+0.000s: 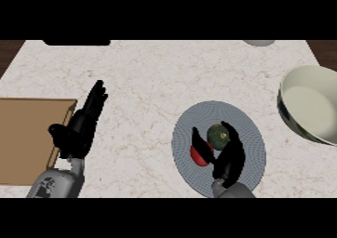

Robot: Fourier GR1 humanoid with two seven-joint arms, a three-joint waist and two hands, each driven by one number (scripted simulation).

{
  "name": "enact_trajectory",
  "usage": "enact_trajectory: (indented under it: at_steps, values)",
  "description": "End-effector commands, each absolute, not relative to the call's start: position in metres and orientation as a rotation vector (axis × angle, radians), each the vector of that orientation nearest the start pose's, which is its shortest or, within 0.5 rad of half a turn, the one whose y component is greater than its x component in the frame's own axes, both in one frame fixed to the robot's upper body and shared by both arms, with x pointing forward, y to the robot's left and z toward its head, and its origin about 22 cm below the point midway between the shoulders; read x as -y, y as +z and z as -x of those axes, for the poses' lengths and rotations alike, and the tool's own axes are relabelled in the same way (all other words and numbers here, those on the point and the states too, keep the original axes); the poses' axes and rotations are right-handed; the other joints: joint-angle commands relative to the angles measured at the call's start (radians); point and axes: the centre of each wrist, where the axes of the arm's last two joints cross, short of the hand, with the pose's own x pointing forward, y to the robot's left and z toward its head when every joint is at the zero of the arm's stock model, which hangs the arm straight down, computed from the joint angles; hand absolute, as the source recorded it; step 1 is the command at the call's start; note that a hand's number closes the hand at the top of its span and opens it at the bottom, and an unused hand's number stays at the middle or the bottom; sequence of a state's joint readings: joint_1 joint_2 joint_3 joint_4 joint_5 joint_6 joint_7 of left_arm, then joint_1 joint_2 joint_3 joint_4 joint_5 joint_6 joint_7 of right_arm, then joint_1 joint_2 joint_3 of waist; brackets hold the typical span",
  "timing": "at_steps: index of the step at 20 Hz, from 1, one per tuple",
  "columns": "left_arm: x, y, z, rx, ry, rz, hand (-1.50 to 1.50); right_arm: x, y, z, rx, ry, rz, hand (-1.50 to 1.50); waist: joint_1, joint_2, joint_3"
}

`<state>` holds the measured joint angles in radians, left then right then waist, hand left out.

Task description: Pick the squash from the placemat and place it in the bowl

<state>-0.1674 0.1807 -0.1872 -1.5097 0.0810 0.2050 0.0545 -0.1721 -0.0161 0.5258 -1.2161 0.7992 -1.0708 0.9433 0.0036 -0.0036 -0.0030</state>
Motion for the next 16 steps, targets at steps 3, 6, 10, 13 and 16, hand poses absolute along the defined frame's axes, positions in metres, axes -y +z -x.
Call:
enact_trajectory:
  at_steps: [3,6,10,13,16]
  values:
    - [-0.189,0.027,-0.277,1.586,-0.134,-0.05,0.0,0.093,-0.058,-0.25,1.112,0.108,0.891,1.5,0.001,0.005,0.003]
    - [-0.199,0.036,-0.276,1.613,-0.114,-0.048,0.0,0.088,-0.062,-0.251,1.141,0.053,0.864,1.5,0.002,0.004,0.003]
    - [-0.222,0.013,-0.264,1.587,-0.117,-0.059,0.0,0.091,-0.038,-0.222,1.272,0.269,0.67,1.5,0.006,0.001,0.004]
    - [-0.204,0.02,-0.272,1.59,-0.126,-0.044,0.0,0.065,-0.025,-0.19,1.4,0.555,0.462,1.5,0.021,-0.001,0.007]
    - [-0.206,0.021,-0.274,1.593,-0.118,-0.048,0.0,0.076,-0.012,-0.161,1.488,0.697,0.286,1.5,0.001,-0.001,0.007]
